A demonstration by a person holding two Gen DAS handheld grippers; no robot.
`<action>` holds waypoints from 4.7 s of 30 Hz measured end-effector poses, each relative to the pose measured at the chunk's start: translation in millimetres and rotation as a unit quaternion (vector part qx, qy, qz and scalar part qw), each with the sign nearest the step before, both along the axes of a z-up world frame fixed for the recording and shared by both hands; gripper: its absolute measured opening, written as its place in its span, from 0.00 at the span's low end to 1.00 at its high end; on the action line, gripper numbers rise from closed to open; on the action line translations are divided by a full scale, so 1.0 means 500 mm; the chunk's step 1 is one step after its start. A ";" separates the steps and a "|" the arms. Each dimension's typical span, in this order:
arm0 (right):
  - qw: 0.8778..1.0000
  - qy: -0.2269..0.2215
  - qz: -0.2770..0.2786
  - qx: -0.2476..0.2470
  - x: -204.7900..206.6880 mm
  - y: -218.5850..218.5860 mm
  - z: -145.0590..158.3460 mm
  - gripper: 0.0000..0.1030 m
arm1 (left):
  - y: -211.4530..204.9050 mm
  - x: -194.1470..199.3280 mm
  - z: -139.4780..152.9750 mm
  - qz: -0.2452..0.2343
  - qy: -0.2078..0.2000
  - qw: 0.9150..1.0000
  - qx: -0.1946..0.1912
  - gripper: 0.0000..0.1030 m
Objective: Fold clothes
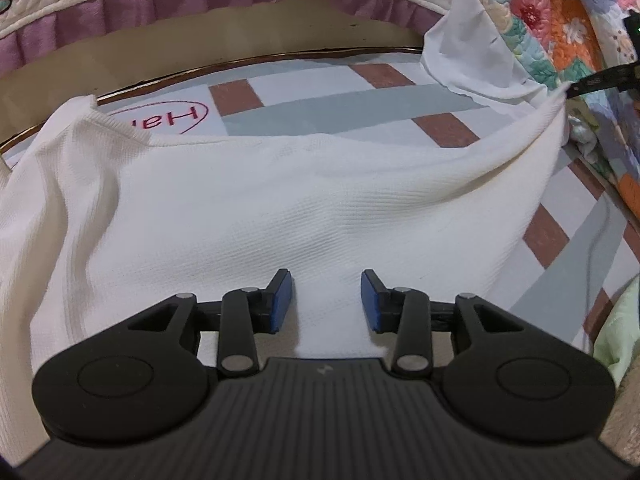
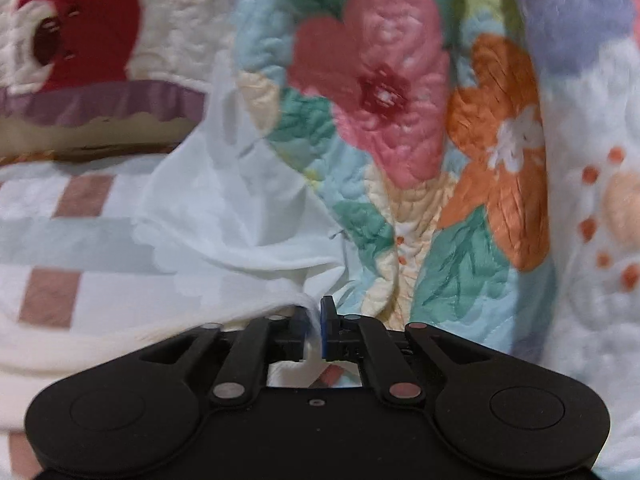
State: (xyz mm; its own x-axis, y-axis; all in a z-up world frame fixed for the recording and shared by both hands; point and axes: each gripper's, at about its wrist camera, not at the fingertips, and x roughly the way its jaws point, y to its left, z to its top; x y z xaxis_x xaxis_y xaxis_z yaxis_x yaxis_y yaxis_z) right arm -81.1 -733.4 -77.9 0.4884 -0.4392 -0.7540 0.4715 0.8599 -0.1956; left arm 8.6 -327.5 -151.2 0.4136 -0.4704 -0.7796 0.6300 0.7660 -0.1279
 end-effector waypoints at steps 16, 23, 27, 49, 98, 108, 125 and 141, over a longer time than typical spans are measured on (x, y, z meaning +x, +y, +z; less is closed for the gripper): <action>0.973 -0.138 -0.157 0.094 -0.152 -0.018 -0.067 0.47 | -0.095 0.041 0.017 -0.067 -0.079 0.995 0.004 0.40; 0.981 -0.101 -0.142 0.085 -0.092 -0.013 -0.092 0.70 | -0.158 0.140 0.029 -0.154 -0.085 0.984 0.010 0.52; 0.986 -0.069 -0.141 0.060 -0.035 -0.031 -0.102 0.70 | -0.183 0.139 0.000 -0.187 -0.109 0.973 0.085 0.76; 0.919 -0.193 -0.253 0.231 -0.125 0.013 -0.116 0.46 | -0.068 0.163 -0.008 0.016 -0.113 0.992 0.050 0.00; 0.875 -0.110 0.340 0.326 0.318 1.073 0.061 0.08 | 0.802 0.189 0.237 0.204 -0.083 0.974 0.045 0.38; 0.867 -0.044 0.380 0.319 0.300 1.129 -0.072 0.13 | 0.873 0.246 0.104 0.286 0.036 0.953 -0.091 0.55; 0.871 -0.105 0.302 0.372 0.280 1.021 0.020 0.35 | 0.662 0.030 0.170 0.094 0.035 0.979 -0.180 0.07; 0.835 -0.103 0.398 0.365 0.210 1.084 0.032 0.62 | 0.552 -0.047 0.040 0.074 0.161 0.978 -0.111 0.12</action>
